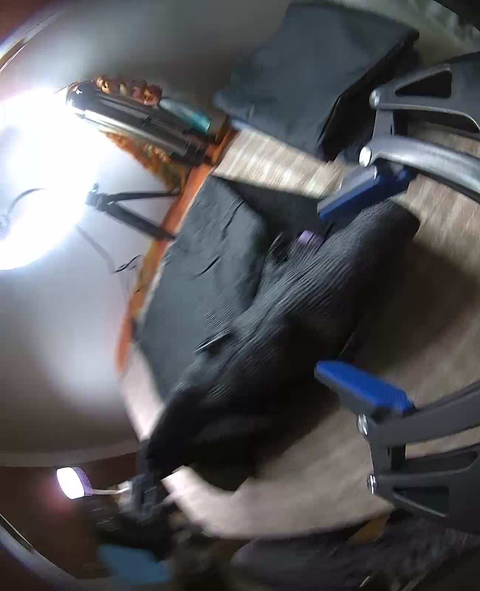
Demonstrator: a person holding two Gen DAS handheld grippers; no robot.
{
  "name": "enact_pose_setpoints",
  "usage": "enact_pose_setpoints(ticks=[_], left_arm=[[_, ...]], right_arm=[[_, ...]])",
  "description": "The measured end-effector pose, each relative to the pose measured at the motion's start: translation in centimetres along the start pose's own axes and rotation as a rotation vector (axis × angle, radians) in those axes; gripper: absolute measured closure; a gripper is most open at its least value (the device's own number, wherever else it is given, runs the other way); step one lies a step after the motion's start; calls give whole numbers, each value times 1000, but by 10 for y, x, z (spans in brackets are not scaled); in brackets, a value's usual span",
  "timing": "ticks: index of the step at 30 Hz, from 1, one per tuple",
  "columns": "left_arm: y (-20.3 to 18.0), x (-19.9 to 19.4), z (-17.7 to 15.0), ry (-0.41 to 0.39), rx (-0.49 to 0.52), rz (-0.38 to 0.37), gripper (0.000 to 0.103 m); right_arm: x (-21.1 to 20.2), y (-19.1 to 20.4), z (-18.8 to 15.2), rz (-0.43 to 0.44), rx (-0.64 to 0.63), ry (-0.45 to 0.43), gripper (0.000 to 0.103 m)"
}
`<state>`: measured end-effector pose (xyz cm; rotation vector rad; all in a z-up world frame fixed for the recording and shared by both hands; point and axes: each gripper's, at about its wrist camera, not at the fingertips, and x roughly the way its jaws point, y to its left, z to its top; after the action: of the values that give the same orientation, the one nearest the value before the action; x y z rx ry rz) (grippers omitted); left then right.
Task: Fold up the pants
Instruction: 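Lift the hem with the left tool and fold it over toward the waistband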
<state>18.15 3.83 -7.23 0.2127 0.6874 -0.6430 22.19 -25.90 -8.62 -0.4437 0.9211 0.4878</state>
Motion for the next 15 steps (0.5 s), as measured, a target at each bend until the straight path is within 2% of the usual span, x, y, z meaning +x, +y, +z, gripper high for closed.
enact_pose_setpoints(ticks=[3, 4, 5, 6, 7, 8, 11, 15], left_arm=[[3, 3, 0, 3, -12, -4, 91], [3, 3, 1, 4, -13, -1, 91], [3, 3, 1, 4, -12, 2, 91], [2, 2, 2, 3, -10, 1, 91], [1, 2, 4, 2, -4, 4, 91], [1, 1, 5, 2, 2, 8, 91], [7, 0, 12, 1, 1, 20, 91], [27, -8, 30, -36, 0, 51, 91]], right_arm=[[25, -5, -4, -21, -27, 42, 18], [29, -10, -5, -7, -18, 45, 26], [34, -15, -5, 23, -2, 51, 61], [41, -18, -4, 80, 20, 69, 75], [44, -21, -3, 92, 31, 72, 77], [44, -21, -1, 83, 27, 57, 85], [30, -16, 12, 60, 2, -6, 89], [8, -27, 41, 37, 22, -78, 90]])
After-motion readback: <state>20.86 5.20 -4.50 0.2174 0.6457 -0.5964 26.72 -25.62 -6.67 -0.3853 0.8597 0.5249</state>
